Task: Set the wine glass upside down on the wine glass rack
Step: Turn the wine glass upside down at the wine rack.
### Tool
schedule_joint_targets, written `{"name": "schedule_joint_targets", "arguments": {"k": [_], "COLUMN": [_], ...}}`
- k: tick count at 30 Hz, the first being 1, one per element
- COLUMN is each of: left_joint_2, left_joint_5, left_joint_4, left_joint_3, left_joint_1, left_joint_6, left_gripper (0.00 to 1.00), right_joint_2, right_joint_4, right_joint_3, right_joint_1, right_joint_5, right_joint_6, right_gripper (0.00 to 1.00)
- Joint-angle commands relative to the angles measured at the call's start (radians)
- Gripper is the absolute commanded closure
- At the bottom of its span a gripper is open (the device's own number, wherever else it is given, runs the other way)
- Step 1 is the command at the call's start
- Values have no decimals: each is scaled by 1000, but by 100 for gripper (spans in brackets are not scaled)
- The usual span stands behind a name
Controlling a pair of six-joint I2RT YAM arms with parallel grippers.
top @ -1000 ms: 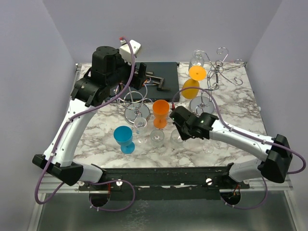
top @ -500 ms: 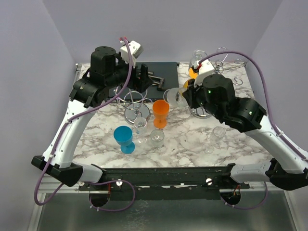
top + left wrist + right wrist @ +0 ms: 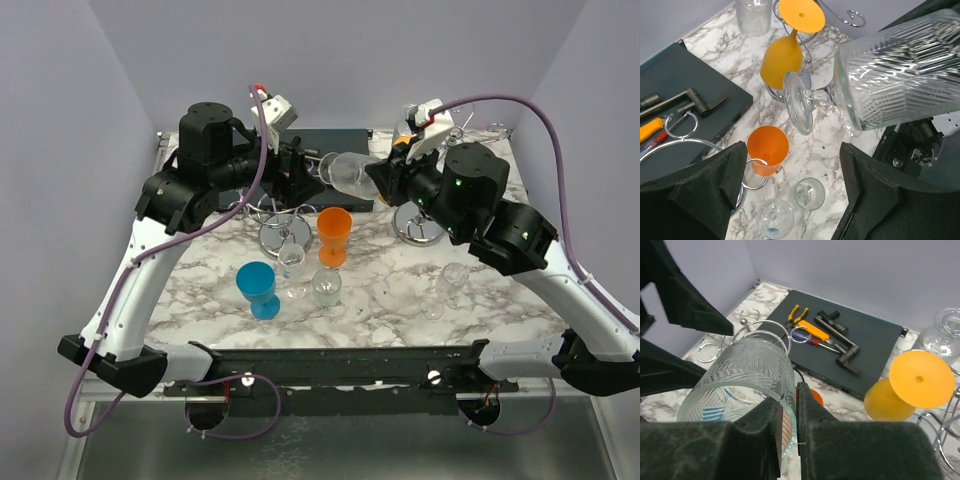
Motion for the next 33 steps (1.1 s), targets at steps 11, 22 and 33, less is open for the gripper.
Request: {"name": "schedule_joint_targets", "arguments": {"k": [11, 22, 33], "left_joint_2": [64, 60, 75], "left_joint_5": [76, 120, 31], "left_joint_4": [-24, -23, -15], "left_joint_3": [29, 66, 171], "left_joint_1": [2, 2, 2], "left_joint_6": [26, 71, 372], "left_gripper": [28, 100, 100], "right_joint_2": [-60, -56, -129], "right_joint_4": [241, 305, 178], "right_joint_3": [-88, -171, -224], "right_joint_1": [5, 5, 4], "right_joint_5": [-233, -317, -307], "right_joint_6": [52, 88, 113], "right_gripper": [99, 100, 22]}}
